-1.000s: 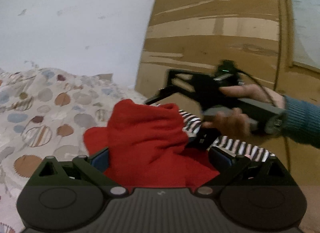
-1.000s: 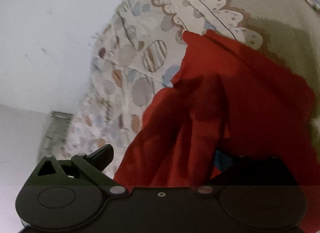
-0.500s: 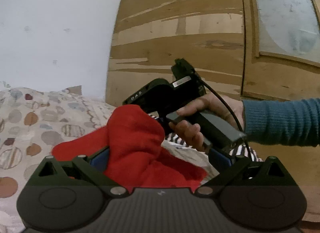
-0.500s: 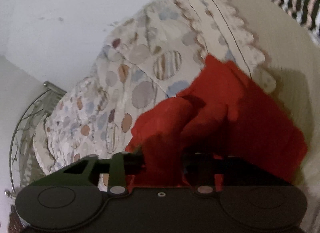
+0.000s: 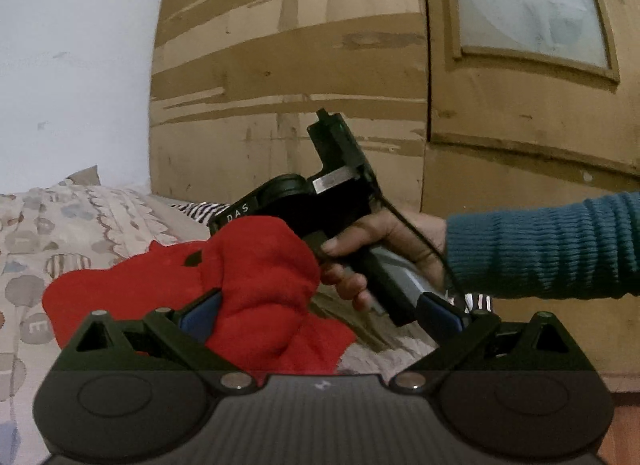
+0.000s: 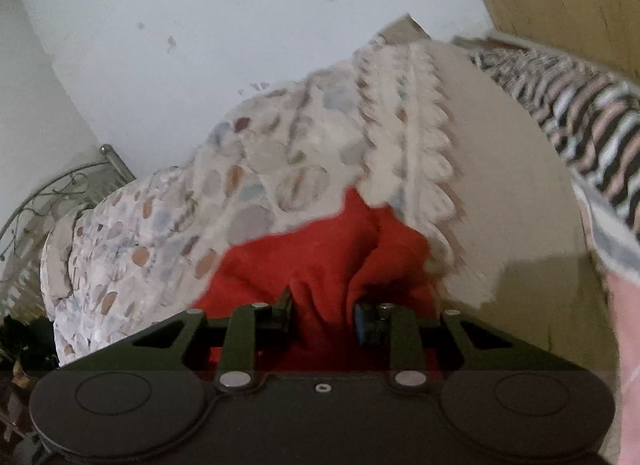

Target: Fold small clothes

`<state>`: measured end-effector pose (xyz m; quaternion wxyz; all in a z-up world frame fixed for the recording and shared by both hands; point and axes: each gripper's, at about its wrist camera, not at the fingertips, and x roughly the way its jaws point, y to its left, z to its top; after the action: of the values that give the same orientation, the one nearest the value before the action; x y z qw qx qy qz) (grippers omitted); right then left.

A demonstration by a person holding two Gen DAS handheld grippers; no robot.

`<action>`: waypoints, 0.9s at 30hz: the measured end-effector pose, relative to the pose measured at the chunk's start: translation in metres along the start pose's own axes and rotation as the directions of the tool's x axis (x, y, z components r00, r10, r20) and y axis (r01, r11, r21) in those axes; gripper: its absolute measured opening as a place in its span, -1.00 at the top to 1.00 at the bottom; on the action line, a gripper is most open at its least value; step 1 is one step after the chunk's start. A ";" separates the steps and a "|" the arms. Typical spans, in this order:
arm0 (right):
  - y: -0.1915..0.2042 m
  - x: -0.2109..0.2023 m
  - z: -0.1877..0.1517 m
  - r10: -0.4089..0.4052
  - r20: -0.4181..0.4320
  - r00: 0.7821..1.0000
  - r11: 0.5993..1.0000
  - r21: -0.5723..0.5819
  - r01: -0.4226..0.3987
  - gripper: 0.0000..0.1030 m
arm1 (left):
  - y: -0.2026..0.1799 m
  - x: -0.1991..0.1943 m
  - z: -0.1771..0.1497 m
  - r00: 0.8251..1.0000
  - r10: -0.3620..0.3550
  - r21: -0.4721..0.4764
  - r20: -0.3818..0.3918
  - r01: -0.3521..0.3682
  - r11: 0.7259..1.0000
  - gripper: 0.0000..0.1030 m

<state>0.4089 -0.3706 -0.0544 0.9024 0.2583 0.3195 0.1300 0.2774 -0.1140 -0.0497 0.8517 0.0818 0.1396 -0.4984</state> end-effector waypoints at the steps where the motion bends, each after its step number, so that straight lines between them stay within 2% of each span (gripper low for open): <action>1: -0.005 0.000 -0.003 0.015 0.011 1.000 1.000 0.003 -0.015 0.32 | -0.001 0.001 -0.002 1.000 -0.004 0.001 -0.002 0.004 1.000 -0.97; 3: -0.012 -0.003 -0.009 0.026 0.029 0.999 1.000 -0.008 -0.026 0.28 | -0.005 0.001 -0.008 1.000 -0.018 0.010 -0.009 0.018 1.000 -0.97; 7: -0.014 -0.007 -0.020 0.011 0.059 0.998 0.999 -0.045 -0.009 0.15 | -0.013 0.000 -0.011 1.000 0.007 0.068 -0.011 -0.006 0.998 -0.97; 10: -0.009 -0.011 -0.020 0.005 0.086 0.996 0.998 -0.060 0.000 0.04 | -0.006 -0.006 -0.010 1.000 -0.008 0.006 0.008 0.008 1.000 -0.97; 12: 0.000 -0.017 -0.012 0.012 0.118 0.993 0.997 -0.073 -0.003 0.04 | -0.002 -0.008 -0.010 1.000 -0.014 -0.026 0.014 0.015 1.000 -0.97; 15: 0.012 -0.018 0.004 0.008 0.120 0.993 0.997 -0.081 0.002 0.02 | -0.002 -0.010 -0.012 1.000 -0.005 -0.020 0.016 0.006 1.000 -0.97; 17: 0.020 -0.018 0.010 -0.029 0.102 0.994 0.993 -0.112 0.040 -0.15 | -0.006 -0.010 -0.015 1.000 0.007 0.011 0.017 -0.008 1.000 -0.97; 19: 0.028 -0.024 0.010 -0.072 0.112 0.991 0.985 -0.148 0.089 -0.55 | -0.012 -0.009 -0.019 1.000 0.025 0.051 0.016 -0.026 0.998 -0.97; 22: 0.038 -0.044 0.008 -0.087 0.125 0.988 0.981 -0.160 0.107 -0.88 | -0.021 -0.010 -0.022 0.998 0.054 0.099 0.017 -0.055 0.994 -0.97; 25: 0.050 -0.065 0.003 -0.096 0.104 0.990 0.973 -0.200 0.115 -0.99 | -0.021 -0.017 -0.021 0.998 0.053 0.058 0.040 -0.056 0.997 -0.97; 27: 0.058 -0.071 -0.002 -0.097 0.070 0.993 0.964 -0.243 0.111 -0.99 | -0.018 -0.021 -0.021 0.998 0.041 0.022 0.047 -0.042 0.999 -0.98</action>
<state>0.3492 -0.3496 0.0125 0.9419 0.1307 0.2879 0.1134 0.2489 -0.0992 -0.0624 0.8640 0.0829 0.1121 -0.4838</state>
